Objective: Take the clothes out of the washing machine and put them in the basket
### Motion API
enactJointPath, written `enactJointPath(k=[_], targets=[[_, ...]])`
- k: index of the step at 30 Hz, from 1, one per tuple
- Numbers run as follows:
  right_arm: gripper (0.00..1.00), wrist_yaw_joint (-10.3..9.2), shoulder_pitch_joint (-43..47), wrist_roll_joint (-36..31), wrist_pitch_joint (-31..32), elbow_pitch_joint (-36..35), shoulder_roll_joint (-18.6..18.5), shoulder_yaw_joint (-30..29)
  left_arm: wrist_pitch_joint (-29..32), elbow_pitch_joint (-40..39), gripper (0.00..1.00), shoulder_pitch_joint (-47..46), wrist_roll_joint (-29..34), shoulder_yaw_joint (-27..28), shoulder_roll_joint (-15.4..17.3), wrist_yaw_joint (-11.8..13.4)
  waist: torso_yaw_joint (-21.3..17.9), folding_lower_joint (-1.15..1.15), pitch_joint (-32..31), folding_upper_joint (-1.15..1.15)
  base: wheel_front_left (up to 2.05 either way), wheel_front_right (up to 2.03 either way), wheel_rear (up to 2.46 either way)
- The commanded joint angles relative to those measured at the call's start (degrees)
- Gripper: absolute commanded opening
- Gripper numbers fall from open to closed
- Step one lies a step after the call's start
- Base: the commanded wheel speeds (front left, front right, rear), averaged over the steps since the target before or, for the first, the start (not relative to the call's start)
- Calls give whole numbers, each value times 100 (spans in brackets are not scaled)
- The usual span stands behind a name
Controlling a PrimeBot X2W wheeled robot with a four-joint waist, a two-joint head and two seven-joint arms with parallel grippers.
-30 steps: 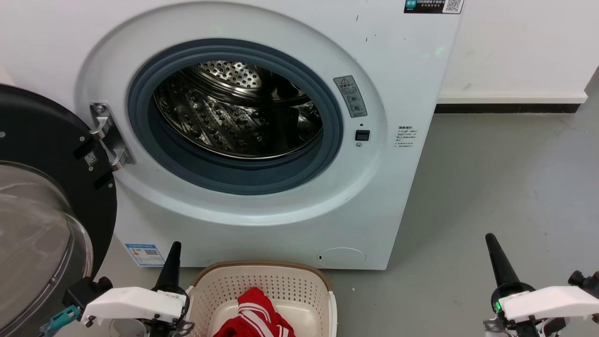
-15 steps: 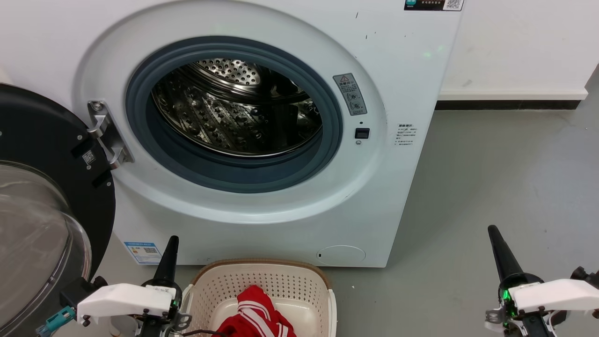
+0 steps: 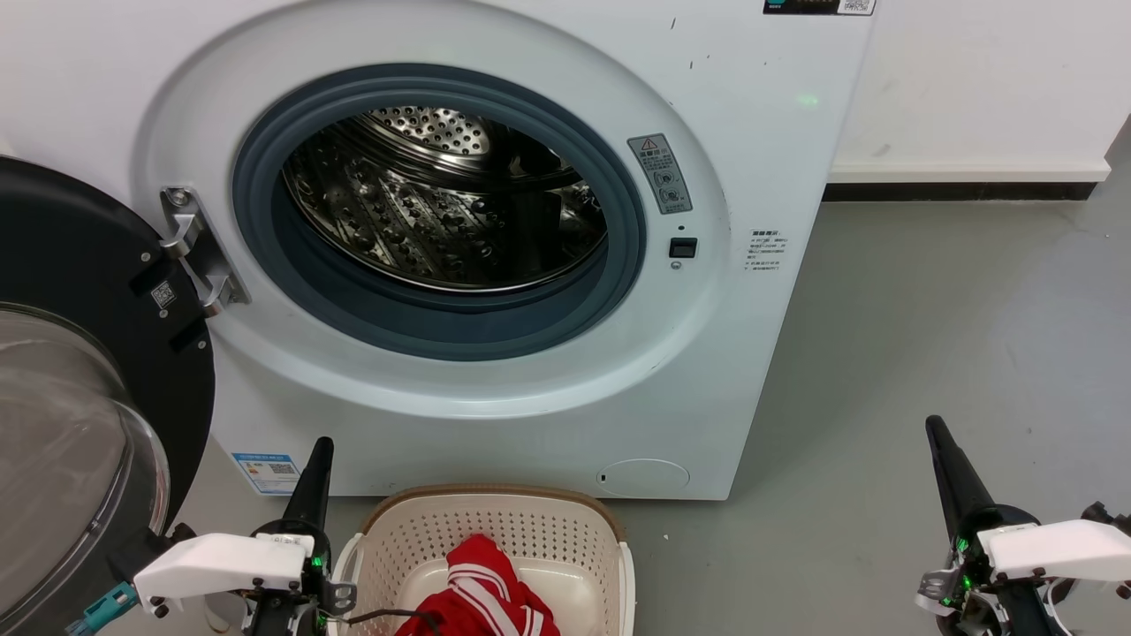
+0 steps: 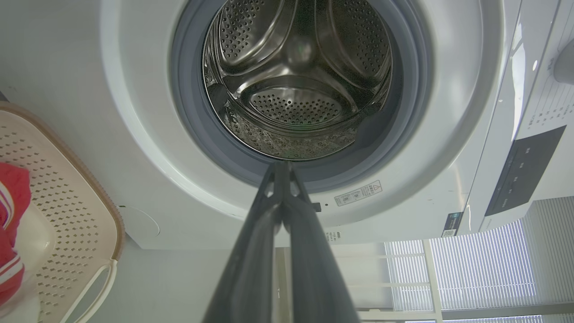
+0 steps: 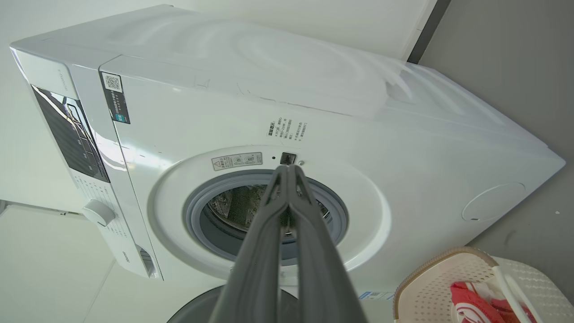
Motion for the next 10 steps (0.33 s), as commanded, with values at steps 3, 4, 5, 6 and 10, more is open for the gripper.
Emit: enactJointPath(k=[3, 4, 5, 6, 10], targets=[[0, -1, -138, 221, 44, 15, -21, -30, 55, -1, 0, -128, -198, 58, -1, -57, -2, 0, 11, 0, 0, 0, 0], [0, -1, -148, 264, 54, 21, -20, -35, 63, 3, 0, -126, -242, 68, -5, -65, -3, 0, 15, 0, 0, 0, 0], [0, -1, -157, 312, 59, 27, -18, -39, 76, 6, 0, -130, -287, 77, -9, -68, -4, 0, 19, 0, 0, 0, 0], [0, -1, -168, 358, 70, 32, -17, -44, 80, 8, 0, -138, -329, 86, -12, -76, -5, 0, 22, 0, 0, 0, 0], [0, -1, -188, 543, 100, 56, -14, -62, 118, 19, 0, -160, -506, 119, -24, -110, -8, 0, 36, 0, 0, 0, 0]])
